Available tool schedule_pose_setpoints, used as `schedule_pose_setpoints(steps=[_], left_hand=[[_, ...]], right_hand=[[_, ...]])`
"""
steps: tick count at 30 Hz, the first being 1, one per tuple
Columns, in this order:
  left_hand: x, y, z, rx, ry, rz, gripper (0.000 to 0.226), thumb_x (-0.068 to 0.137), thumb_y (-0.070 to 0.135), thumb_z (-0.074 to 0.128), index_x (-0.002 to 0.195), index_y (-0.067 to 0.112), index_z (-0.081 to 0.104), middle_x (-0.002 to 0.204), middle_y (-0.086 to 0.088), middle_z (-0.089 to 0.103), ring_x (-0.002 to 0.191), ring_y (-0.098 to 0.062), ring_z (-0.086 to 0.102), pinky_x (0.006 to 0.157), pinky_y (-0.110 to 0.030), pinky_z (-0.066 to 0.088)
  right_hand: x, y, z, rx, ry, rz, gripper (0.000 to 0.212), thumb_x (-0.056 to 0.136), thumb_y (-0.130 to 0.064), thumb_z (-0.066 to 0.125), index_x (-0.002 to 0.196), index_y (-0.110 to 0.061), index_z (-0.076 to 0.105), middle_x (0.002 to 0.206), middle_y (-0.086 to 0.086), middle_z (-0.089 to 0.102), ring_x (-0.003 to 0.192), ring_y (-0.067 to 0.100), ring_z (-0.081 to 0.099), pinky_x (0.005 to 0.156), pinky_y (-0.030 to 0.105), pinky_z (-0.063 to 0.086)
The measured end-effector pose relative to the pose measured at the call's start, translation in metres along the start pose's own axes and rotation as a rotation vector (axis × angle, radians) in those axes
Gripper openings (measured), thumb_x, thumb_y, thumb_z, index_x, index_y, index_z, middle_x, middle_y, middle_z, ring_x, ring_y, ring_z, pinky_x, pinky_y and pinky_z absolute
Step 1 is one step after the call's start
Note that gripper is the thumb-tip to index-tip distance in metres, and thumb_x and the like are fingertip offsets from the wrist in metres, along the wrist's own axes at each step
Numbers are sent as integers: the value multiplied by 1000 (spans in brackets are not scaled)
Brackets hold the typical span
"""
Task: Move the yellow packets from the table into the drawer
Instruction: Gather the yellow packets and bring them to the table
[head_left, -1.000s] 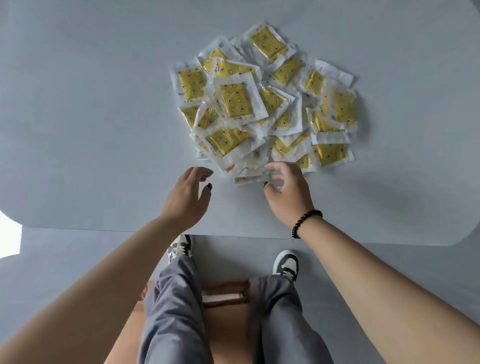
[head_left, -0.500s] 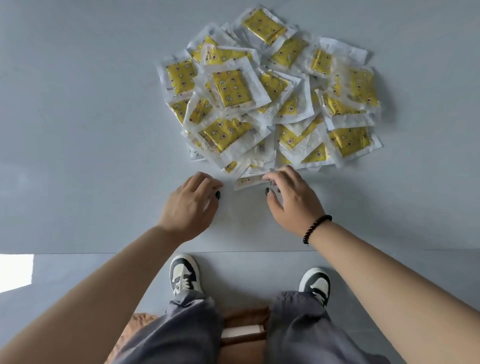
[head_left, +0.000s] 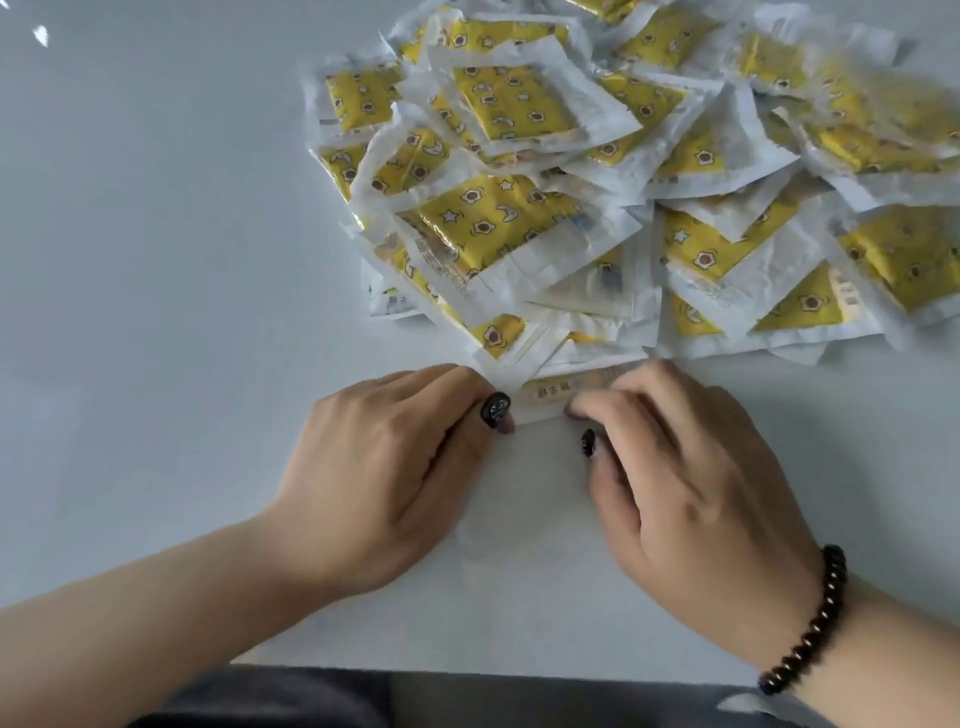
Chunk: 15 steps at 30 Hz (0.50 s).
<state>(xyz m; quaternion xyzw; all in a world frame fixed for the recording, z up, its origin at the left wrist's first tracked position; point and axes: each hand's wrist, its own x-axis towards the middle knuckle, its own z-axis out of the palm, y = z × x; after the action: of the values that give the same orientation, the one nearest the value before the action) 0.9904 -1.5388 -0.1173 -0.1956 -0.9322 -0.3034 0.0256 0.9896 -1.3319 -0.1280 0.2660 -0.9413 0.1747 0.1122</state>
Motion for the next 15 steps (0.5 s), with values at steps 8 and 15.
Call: schedule_pose_setpoints(steps=[8, 15], left_hand=[[-6, 2, 11, 166, -7, 151, 19, 95, 38, 38, 90, 27, 52, 72, 15, 48, 62, -9, 45, 52, -29, 41], [-11, 8, 17, 223, 62, 239, 17, 91, 41, 41, 93, 27, 50, 64, 15, 42, 60, -11, 41, 52, -31, 42]], right_hand=[[-5, -1, 11, -31, 57, -29, 13, 80, -14, 52, 91, -16, 59, 85, 1, 49, 66, 19, 41, 58, 33, 37], [-5, -3, 9, 15, 99, -20, 18, 86, -24, 41, 93, -17, 57, 89, -1, 49, 62, 25, 52, 55, 35, 45]])
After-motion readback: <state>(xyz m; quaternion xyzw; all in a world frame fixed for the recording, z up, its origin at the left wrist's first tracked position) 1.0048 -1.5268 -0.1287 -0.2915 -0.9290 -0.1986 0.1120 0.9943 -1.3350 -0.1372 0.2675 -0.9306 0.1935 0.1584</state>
